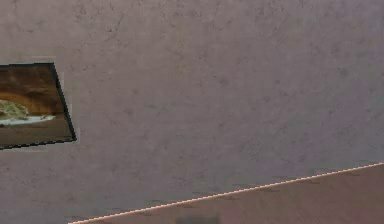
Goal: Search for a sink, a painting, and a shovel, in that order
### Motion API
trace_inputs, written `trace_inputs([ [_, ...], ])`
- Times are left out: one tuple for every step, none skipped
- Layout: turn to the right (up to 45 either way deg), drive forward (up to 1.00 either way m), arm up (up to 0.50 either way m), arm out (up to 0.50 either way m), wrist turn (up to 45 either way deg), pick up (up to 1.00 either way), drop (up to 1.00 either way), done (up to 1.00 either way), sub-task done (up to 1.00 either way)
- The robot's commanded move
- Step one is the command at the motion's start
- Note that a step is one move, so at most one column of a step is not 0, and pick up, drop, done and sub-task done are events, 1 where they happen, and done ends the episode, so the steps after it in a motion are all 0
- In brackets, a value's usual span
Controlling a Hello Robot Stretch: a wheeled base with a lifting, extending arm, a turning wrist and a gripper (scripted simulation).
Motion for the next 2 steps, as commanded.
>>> trace_inputs([
  [3.0,0.0,0.0,0.0,0.0,0.0,0.0,0.0,0.0],
  [0.0,0.6,0.0,0.0,0.0,0.0,0.0,0.0,0.0],
])
